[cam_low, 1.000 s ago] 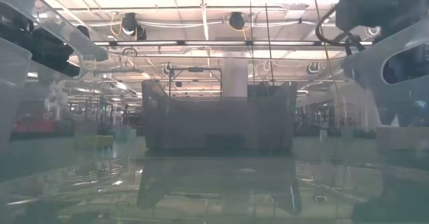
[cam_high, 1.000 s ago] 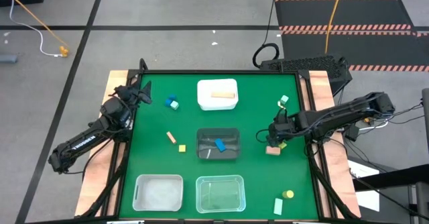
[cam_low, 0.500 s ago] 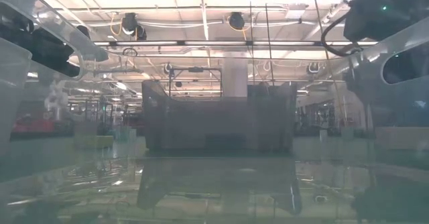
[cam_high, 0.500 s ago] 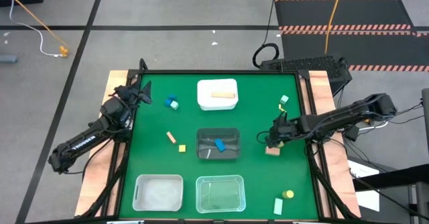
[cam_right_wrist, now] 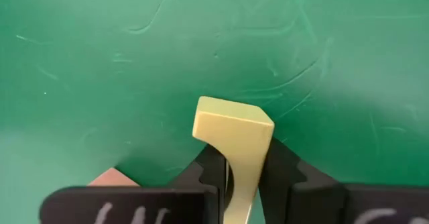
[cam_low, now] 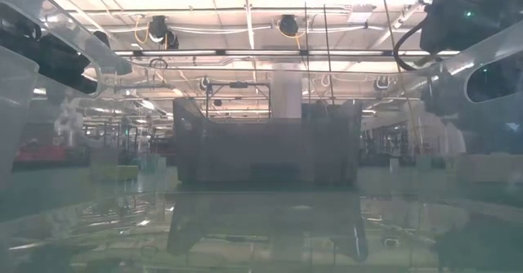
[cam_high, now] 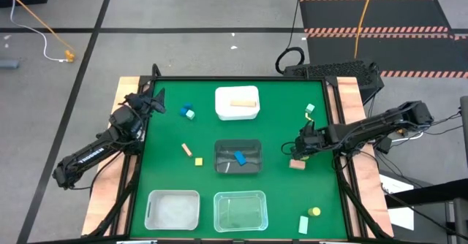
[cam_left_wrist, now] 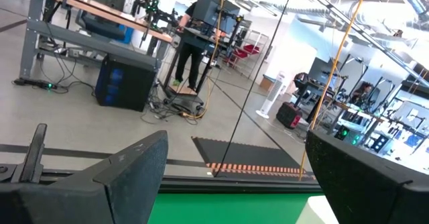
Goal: Sort & place blocks by color
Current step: Put the top right green block into the transparent bin
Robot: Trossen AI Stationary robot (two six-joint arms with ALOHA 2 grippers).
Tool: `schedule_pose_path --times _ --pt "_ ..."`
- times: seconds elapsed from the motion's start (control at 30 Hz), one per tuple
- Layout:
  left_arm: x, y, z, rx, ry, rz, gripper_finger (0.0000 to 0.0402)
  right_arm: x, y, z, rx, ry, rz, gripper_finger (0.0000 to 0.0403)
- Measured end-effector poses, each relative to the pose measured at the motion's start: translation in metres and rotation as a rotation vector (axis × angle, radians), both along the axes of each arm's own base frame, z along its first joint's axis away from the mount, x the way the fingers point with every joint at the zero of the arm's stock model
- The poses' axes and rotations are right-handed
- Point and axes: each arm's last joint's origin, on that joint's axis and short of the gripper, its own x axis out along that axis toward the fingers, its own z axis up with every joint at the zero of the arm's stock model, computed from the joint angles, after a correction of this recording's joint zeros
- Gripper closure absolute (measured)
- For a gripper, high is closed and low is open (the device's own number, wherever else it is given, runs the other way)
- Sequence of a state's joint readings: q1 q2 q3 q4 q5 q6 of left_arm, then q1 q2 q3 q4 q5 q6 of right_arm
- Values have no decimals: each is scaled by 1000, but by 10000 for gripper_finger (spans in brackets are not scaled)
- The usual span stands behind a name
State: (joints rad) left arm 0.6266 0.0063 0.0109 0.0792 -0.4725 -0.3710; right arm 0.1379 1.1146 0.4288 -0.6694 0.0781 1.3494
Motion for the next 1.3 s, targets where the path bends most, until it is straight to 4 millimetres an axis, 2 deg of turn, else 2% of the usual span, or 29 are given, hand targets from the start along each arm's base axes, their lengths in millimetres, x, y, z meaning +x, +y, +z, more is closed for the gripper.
schedule_pose_path --times 0.23,0.43,0.63,0.8,0.9,1.0,1.3 --pt "0 0 0 0 0 0 50 8 0 17 -4 -114 -23 364" --pt "0 0 0 0 0 0 50 33 -1 46 -149 -516 32 363" --pt "0 0 0 0 0 0 50 60 -1 85 -363 -961 144 363" --pt "0 0 0 0 0 0 50 71 0 118 -522 -1275 186 363" --pt "0 0 0 0 0 1 50 73 1 130 -607 -1395 200 363" --pt "0 0 0 0 0 1 50 73 1 138 -654 -1470 195 363" --pt "0 0 0 0 0 1 50 77 1 135 -663 -1461 170 363"
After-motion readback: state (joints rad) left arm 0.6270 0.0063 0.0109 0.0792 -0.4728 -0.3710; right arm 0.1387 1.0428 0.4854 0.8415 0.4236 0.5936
